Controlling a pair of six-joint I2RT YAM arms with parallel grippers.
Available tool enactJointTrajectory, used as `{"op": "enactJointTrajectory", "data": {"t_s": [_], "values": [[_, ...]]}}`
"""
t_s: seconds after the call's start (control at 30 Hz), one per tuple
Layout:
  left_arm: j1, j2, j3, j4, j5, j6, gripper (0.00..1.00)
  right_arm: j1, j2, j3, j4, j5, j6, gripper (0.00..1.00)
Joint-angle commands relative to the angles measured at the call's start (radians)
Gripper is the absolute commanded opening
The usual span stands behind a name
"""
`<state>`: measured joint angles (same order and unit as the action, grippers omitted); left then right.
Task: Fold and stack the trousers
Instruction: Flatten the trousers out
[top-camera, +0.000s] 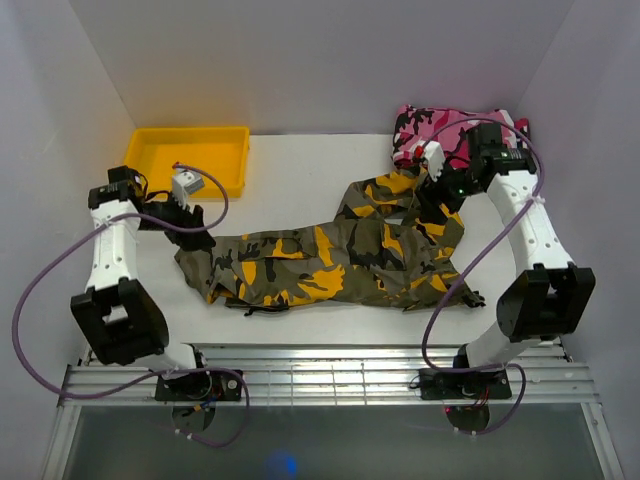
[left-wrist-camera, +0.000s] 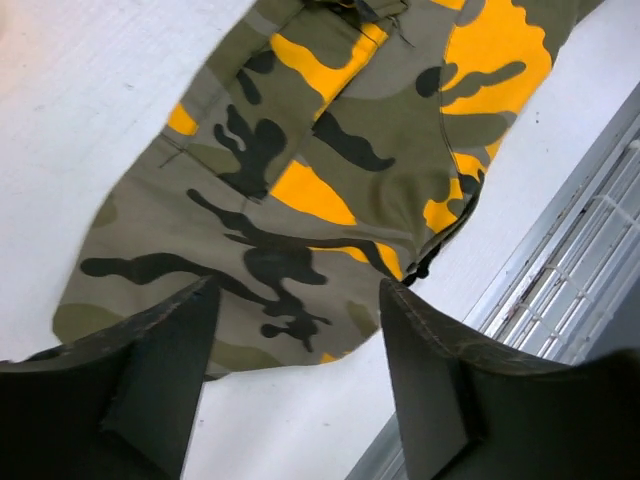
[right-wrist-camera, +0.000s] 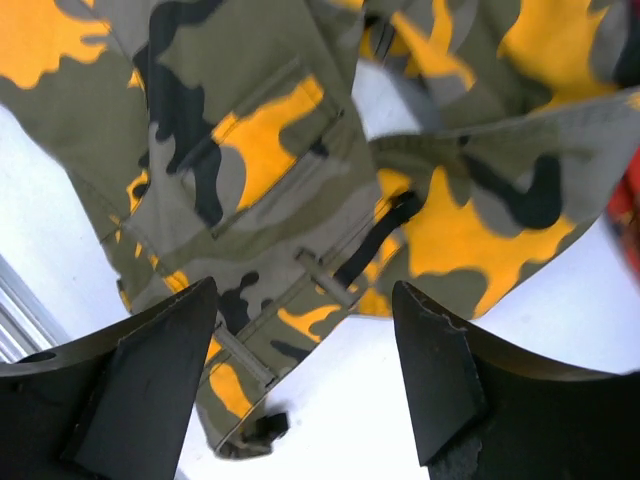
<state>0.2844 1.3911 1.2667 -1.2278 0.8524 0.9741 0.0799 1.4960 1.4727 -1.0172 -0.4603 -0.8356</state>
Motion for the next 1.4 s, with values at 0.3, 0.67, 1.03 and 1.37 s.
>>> {"op": "enactJointTrajectory", "data": {"t_s": [0.3,0.67,1.03,1.37], "values": [[0.168,0.591,0.461,-0.088,-0.171,0.104,0.76,0.054,0.363,0.273,-0.232,0.032,-0.088,0.71],[0.168,0.724,0.428,-0.044,-0.178,0.212,0.77,0.073,0.489,0.256,-0.238,0.11,-0.102,0.74],[0.16,0.726,0.352,-0.039,-0.119,0.268,0.78,0.087,0.734,0.551,-0.244,0.127,-0.051,0.76],[0.145,0.723,0.304,-0.013,-0.079,0.259,0.76,0.112,0.748,0.465,-0.192,0.155,-0.079,0.37]]}}
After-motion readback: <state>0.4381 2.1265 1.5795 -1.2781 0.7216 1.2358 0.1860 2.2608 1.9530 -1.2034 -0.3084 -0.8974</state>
